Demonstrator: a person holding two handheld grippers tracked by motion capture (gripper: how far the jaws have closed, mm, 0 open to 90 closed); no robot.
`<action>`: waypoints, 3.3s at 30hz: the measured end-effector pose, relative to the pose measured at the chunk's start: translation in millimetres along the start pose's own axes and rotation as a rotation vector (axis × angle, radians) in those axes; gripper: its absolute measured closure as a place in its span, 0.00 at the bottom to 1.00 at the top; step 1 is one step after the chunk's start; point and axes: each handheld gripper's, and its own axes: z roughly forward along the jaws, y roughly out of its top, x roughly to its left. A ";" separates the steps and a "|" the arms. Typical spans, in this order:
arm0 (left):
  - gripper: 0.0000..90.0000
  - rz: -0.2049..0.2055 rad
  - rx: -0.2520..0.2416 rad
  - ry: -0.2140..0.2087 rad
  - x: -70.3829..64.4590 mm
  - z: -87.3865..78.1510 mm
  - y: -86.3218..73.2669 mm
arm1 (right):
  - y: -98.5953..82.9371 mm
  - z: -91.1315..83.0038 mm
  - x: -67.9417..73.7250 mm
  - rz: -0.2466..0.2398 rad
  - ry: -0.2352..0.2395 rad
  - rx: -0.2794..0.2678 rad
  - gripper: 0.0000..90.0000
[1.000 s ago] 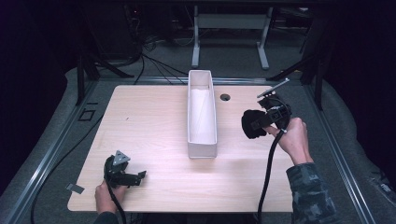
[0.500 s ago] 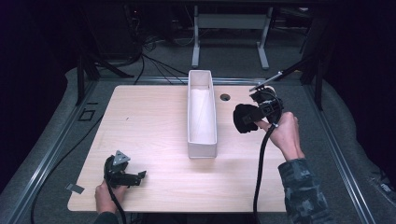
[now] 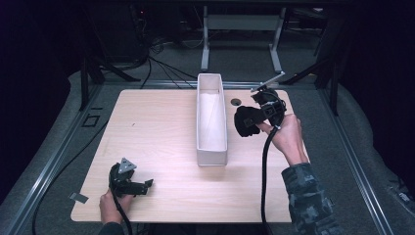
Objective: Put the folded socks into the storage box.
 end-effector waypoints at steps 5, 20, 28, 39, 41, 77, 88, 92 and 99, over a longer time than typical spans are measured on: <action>0.01 0.000 0.000 0.000 0.0 0.0 0.0 | 6.3 2.3 7.7 -0.004 0.021 -0.012 0.76; 0.01 0.000 0.000 0.000 0.0 0.0 0.0 | 17.7 24.5 31.6 -0.009 0.053 0.001 0.76; 0.01 0.000 0.000 0.000 0.0 0.0 0.0 | 23.2 35.1 43.0 -0.025 0.062 0.015 0.76; 0.01 0.000 0.000 0.000 0.0 0.0 0.0 | 26.1 47.3 52.4 -0.037 0.067 0.035 0.76; 0.01 0.000 0.000 0.000 0.0 0.0 0.0 | 26.7 50.9 54.3 -0.037 0.055 0.038 0.76; 0.01 0.000 0.000 0.000 0.0 0.0 0.0 | 15.2 132.7 63.3 0.031 0.010 0.184 0.74; 0.01 0.000 0.000 0.000 0.0 0.0 0.0 | 10.6 141.3 63.2 0.046 0.006 0.212 0.64; 0.01 0.000 0.000 0.000 0.0 0.0 0.0 | 10.8 141.4 63.5 0.041 -0.019 0.220 0.61; 0.01 0.000 0.000 0.000 0.0 0.0 0.0 | 10.1 133.7 64.5 0.026 -0.005 0.191 0.52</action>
